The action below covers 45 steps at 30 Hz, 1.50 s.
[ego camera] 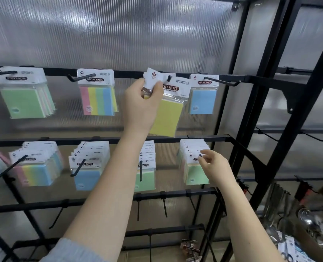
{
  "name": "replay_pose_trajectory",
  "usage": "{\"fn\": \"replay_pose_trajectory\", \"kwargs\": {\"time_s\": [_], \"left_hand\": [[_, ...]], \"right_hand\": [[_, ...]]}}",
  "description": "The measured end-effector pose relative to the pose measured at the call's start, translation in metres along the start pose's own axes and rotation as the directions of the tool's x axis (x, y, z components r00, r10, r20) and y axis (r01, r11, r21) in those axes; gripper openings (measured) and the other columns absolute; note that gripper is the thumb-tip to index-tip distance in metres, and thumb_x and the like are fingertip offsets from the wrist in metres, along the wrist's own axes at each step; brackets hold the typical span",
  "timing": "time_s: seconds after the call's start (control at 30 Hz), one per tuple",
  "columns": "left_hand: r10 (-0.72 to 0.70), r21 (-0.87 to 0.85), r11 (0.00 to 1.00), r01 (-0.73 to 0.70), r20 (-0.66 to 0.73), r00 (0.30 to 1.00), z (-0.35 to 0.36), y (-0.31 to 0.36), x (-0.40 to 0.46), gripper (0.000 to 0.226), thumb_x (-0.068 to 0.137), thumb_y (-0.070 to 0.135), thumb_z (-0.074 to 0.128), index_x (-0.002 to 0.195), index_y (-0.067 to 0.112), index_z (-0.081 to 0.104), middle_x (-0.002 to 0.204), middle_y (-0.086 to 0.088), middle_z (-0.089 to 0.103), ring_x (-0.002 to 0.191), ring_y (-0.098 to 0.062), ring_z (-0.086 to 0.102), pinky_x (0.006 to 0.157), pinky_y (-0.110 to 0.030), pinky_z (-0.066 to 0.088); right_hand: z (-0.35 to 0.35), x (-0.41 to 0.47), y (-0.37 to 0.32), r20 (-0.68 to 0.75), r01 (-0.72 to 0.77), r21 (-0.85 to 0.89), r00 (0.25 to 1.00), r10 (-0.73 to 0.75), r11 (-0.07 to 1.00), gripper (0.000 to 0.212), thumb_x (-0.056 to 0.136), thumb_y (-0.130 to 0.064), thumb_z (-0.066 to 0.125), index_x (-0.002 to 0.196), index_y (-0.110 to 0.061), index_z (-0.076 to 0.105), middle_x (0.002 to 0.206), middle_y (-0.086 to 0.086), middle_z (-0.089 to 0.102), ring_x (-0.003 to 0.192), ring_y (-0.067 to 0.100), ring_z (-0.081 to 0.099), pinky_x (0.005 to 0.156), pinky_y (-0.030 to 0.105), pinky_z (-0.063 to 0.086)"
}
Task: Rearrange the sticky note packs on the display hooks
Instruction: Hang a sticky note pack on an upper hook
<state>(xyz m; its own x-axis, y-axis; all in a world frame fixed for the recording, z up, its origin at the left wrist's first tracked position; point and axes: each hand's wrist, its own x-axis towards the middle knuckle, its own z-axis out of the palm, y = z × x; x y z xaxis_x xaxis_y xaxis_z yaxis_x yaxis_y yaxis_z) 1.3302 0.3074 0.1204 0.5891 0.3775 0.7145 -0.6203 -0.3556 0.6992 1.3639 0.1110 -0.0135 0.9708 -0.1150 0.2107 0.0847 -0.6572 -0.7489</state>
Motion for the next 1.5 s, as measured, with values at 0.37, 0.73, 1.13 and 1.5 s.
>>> {"fn": "replay_pose_trajectory", "kwargs": {"time_s": [0.37, 0.73, 1.13, 1.5], "left_hand": [[-0.135, 0.124, 0.983, 0.138, -0.032, 0.990, 0.024, -0.042, 0.035, 0.028, 0.088, 0.030, 0.064, 0.074, 0.006, 0.057, 0.062, 0.005, 0.051, 0.056, -0.009, 0.041, 0.048, -0.019, 0.030], [-0.182, 0.317, 0.926, 0.205, -0.102, 0.978, 0.044, -0.063, 0.074, 0.044, 0.086, 0.037, 0.066, 0.064, 0.019, 0.033, 0.061, 0.008, 0.035, 0.052, -0.008, 0.029, 0.042, -0.021, 0.019], [-0.293, 0.352, 0.871, 0.343, -0.190, 0.937, 0.033, -0.070, 0.059, 0.019, 0.095, 0.035, 0.045, 0.093, 0.017, 0.049, 0.085, 0.006, 0.055, 0.074, -0.015, 0.050, 0.057, -0.025, 0.032], [-0.461, 0.522, 0.742, 0.420, -0.058, 0.886, -0.006, -0.087, -0.002, 0.024, 0.093, 0.027, 0.037, 0.093, 0.016, 0.058, 0.085, 0.001, 0.064, 0.074, -0.024, 0.056, 0.057, -0.027, 0.038]], "right_hand": [[-0.002, 0.017, 0.001, 0.008, 0.002, 0.013, 1.000, -0.002, 1.000, 0.038, 0.094, -0.027, 0.050, 0.131, -0.017, 0.054, 0.125, 0.004, 0.061, 0.114, 0.017, 0.054, 0.084, 0.023, 0.037], [-0.002, 0.042, -0.010, 0.025, 0.063, -0.067, 0.998, -0.062, 0.996, 0.038, 0.095, -0.031, 0.049, 0.132, -0.021, 0.052, 0.130, 0.002, 0.057, 0.080, 0.010, 0.052, 0.047, 0.009, 0.031], [-0.005, 0.043, -0.003, 0.001, 0.061, -0.070, 0.998, -0.061, 0.996, 0.037, 0.095, -0.026, 0.049, 0.130, -0.017, 0.054, 0.130, 0.003, 0.058, 0.103, 0.014, 0.057, 0.069, 0.018, 0.038], [-0.006, 0.029, 0.019, -0.144, -0.084, 0.340, 0.980, 0.140, 0.936, 0.033, 0.094, -0.015, 0.048, 0.124, -0.011, 0.061, 0.121, 0.001, 0.063, 0.100, 0.010, 0.053, 0.082, 0.023, 0.037]]}}
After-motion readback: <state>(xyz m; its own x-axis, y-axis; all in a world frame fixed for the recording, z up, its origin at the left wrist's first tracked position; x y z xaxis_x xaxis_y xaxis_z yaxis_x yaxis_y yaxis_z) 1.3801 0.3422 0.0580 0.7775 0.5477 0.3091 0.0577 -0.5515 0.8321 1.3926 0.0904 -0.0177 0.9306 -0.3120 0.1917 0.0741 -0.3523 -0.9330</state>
